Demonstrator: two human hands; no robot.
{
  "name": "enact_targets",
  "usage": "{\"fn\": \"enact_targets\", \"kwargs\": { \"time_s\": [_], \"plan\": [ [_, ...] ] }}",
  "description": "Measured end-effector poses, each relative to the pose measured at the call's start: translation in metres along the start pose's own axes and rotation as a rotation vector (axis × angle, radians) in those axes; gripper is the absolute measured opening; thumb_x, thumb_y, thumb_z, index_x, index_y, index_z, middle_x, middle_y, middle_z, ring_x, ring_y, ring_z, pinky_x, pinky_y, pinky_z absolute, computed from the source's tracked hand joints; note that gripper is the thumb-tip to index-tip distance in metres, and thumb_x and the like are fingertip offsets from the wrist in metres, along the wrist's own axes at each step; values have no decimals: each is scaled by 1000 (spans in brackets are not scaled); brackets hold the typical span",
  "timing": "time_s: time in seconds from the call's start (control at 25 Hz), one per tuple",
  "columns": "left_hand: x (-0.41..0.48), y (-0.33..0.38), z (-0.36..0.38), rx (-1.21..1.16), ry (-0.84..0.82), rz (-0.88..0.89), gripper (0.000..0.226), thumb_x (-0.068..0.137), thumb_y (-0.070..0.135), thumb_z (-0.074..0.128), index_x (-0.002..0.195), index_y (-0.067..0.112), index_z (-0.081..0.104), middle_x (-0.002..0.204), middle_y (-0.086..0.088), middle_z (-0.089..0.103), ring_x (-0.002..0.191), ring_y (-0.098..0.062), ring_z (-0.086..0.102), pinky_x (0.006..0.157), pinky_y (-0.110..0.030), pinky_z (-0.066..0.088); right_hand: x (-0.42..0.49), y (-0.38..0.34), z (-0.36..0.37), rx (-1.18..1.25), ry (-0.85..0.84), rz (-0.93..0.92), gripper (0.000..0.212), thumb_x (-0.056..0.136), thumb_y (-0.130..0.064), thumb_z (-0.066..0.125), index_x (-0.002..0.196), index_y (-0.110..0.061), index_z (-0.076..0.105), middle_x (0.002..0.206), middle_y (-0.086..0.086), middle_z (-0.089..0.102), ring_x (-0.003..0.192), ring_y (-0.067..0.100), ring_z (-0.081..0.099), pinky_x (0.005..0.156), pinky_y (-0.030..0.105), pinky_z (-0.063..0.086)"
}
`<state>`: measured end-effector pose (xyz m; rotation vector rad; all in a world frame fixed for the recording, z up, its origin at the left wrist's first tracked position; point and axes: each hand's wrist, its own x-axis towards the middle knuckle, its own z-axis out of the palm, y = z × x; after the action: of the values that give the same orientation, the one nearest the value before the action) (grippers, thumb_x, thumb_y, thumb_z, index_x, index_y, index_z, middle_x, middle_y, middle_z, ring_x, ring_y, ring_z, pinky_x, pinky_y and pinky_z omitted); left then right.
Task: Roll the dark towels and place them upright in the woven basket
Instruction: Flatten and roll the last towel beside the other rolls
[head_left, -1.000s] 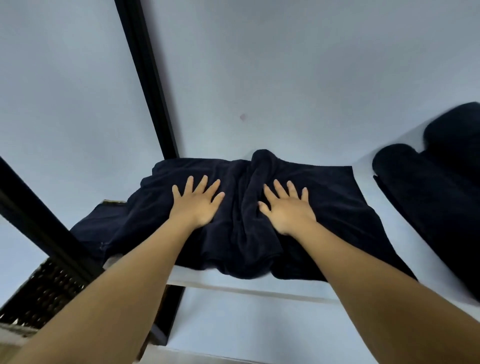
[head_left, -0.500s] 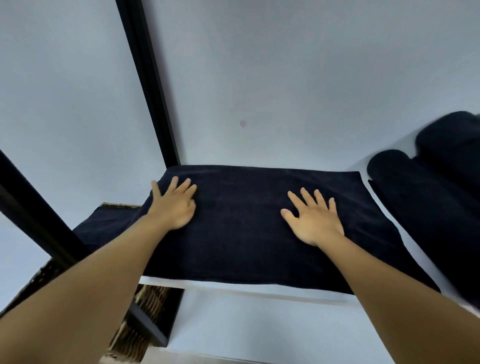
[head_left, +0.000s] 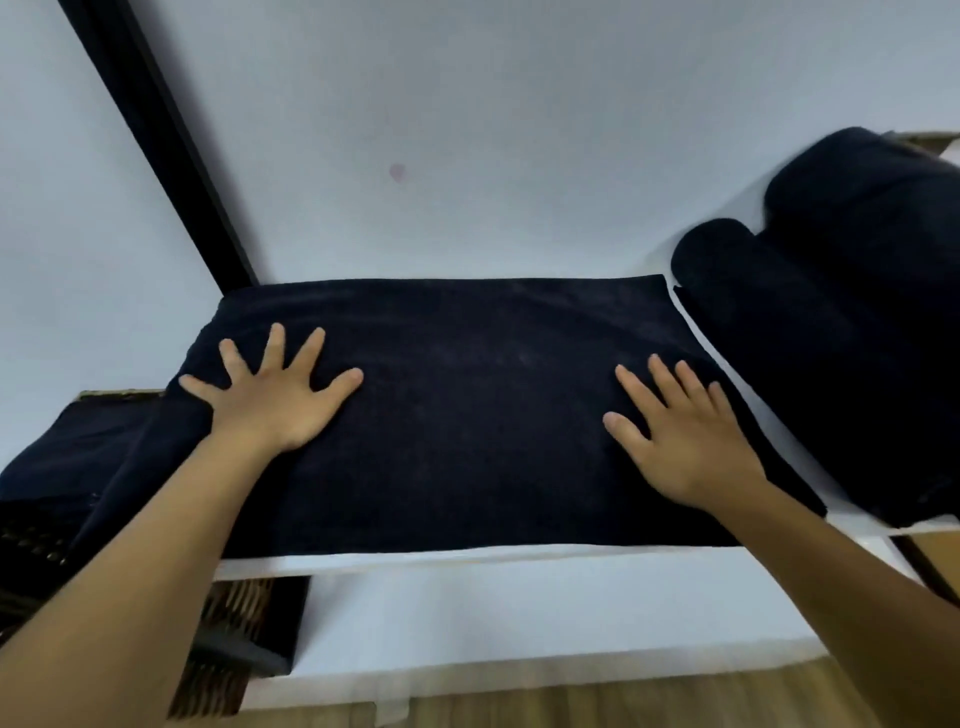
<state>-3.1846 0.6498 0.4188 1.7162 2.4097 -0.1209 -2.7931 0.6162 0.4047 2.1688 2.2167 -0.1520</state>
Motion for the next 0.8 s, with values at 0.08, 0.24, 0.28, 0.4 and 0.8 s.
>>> {"fn": "enact_targets", "kwargs": {
  "time_s": [0.08,0.24,0.28,0.4,0.8],
  "plan": [
    [9,29,-9,-27,-32,-13,78,85,80,15,153,46,-5,164,4,-14,147,-40,-17,109,-73,-7,6,-8,-3,22,16,-16,67,93,-66,9,154,-41,-1,164,-1,-8,150,23,-12,121,46,-7],
    [-29,141,14,35,38,375,75,94,68,13,156,30,-1,164,0,-12,149,-30,-16,116,-62,-9,-1,-3,-4,83,28,-81,66,96,-63,14,155,-36,5,165,1,-4,150,24,-12,121,46,-7],
    [-40,172,17,40,37,498,72,95,66,14,156,31,-1,164,2,-12,150,-27,-17,116,-60,-10,-4,-1,-5,105,40,-88,66,96,-62,15,155,-34,6,165,2,-3,150,23,-11,121,45,-6],
    [-47,247,19,60,8,751,60,101,56,15,155,37,0,164,7,-10,150,-21,-18,117,-58,-12,-23,4,-5,139,62,-62,69,96,-60,10,156,-26,3,164,6,-5,150,24,-12,122,44,-6],
    [15,353,17,80,18,769,68,99,59,18,157,25,7,165,2,0,151,-15,-4,122,-49,-3,-117,24,34,279,328,81,64,97,-54,28,140,-13,52,149,17,44,139,31,39,111,49,27]
  ]
}}
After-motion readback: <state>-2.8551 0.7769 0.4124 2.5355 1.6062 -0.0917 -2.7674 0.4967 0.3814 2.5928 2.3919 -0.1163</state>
